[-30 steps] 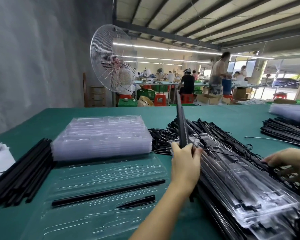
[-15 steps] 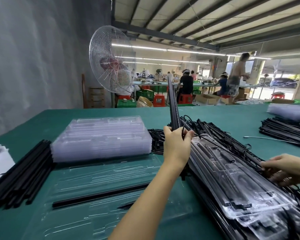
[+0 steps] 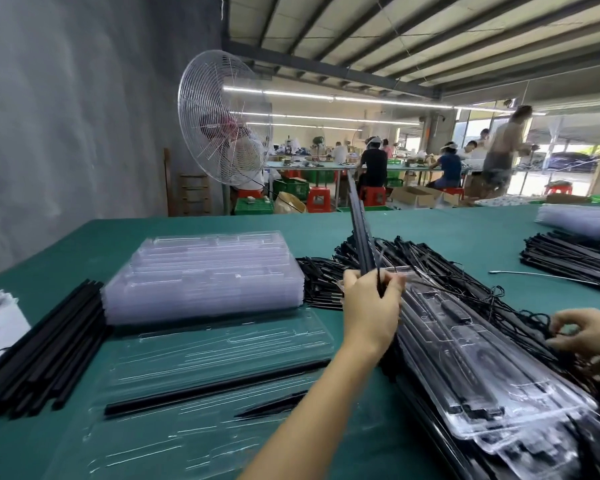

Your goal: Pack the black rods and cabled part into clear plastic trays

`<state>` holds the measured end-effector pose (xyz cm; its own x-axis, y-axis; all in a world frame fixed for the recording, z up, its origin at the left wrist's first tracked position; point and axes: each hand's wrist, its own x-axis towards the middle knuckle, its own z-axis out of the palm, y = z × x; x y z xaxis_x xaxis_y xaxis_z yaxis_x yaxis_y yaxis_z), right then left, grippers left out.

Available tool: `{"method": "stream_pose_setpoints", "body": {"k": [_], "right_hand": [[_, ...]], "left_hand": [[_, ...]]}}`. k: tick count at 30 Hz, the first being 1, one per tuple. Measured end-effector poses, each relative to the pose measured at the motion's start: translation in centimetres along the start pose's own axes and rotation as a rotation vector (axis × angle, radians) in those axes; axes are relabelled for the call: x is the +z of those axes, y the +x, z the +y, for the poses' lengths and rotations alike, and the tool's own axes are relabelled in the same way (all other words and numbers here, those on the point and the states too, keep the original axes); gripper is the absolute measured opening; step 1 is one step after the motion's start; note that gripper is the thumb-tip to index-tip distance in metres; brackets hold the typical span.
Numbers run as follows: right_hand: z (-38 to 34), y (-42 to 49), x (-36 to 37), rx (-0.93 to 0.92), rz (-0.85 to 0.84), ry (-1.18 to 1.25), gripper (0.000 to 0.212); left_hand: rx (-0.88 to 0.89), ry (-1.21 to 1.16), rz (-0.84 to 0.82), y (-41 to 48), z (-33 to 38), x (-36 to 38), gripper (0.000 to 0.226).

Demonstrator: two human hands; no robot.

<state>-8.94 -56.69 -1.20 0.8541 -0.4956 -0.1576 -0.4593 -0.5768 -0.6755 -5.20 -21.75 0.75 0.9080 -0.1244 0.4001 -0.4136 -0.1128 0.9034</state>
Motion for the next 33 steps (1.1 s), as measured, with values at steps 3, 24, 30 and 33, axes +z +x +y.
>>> {"method": "stream_pose_setpoints", "body": {"k": [3, 24, 30, 33], "right_hand": [[1.8, 1.0, -0.6, -0.053, 0.225, 0.008, 0.019], [-10.2, -0.9, -1.4, -0.416, 0.618, 0.021, 0.013], [-25.0, -9.0, 3.9, -0.967, 0.652, 0.051, 0.026], [-28.8, -10.4, 6.7, -1.049, 0.516, -0.009, 0.039]], "left_hand": [[0.003, 0.174, -0.1, -2.0, -1.6, 1.0, 0.03], [0.207, 0.379, -0.127, -2.8, -1.3, 0.8, 0.052], [0.125, 0.108, 0.015, -1.8, -1.4, -1.9, 0.037], [0.105, -0.042, 0.072, -1.2, -0.9, -4.7, 0.026]]}}
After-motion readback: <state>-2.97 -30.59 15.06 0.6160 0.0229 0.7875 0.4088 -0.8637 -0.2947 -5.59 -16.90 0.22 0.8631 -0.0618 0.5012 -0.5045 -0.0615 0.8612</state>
